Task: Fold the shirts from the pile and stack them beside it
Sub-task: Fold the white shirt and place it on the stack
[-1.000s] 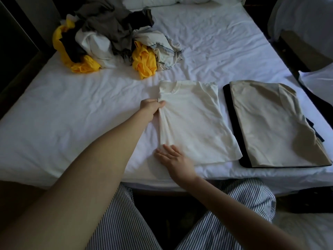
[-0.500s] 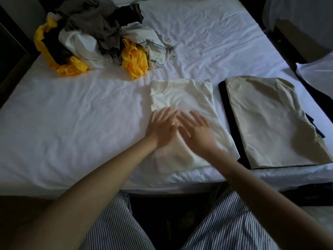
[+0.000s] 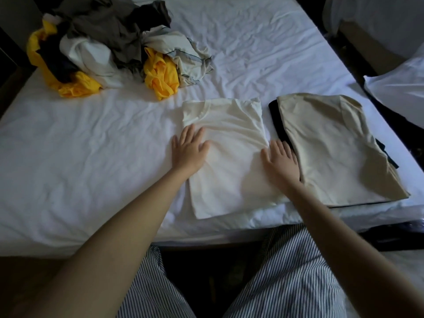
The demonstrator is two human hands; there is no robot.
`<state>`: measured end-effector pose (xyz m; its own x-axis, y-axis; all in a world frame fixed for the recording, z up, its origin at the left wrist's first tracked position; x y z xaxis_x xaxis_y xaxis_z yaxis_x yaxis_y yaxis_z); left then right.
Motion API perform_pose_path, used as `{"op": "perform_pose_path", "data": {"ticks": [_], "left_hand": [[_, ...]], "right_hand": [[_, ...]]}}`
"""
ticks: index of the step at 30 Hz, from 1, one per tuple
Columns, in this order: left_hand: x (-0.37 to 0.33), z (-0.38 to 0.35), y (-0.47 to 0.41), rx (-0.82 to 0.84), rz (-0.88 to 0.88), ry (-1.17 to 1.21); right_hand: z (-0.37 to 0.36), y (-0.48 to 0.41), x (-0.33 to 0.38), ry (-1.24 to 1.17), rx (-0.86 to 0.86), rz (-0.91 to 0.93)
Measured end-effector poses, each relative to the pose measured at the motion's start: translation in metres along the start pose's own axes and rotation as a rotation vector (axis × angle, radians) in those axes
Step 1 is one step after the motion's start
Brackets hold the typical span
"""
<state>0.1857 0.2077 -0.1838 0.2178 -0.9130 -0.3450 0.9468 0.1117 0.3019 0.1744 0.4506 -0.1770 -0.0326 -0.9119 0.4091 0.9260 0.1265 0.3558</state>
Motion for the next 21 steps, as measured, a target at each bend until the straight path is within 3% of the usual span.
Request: {"op": "perform_pose_path", "data": {"ticks": [3,9,13,16,21], "left_hand": [[0.003,-0.007,0.013,-0.089,0.001,0.034],[-0.003,-0.018,0.043,-0.077,0.043,0.027],[-0.013,-0.031,0.065,0.014,-0.026,-0.097],[-0.019,-0.02,0.063,-0.035,-0.107,-0.164],[-0.039,0.01,0.023,0.019,-0.099,-0.192]], "right_hand": [[-0.022,0.041,0.003,0.049,-0.129,-0.008],[-0.038,0.053,0.012,0.008,-0.156,-0.058],[-0.06,0.087,0.025,-0.303,-0.31,-0.076],[-0.081,0.108,0.037,-0.461,-0.352,-0.096],[-0.09,0.119,0.051,-0.797,-0.411,-0.291]]}}
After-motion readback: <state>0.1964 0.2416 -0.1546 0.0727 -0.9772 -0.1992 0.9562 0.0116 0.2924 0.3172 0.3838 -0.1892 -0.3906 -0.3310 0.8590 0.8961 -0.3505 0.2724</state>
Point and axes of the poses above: each hand's wrist, its own y-axis away from the middle knuckle, its own z-axis out of the back of the hand, x = y × z, the point moved 3 cm from there along -y, towards the middle knuckle, and after that the axes turned 15 degrees about x, right-handed, at the moved point
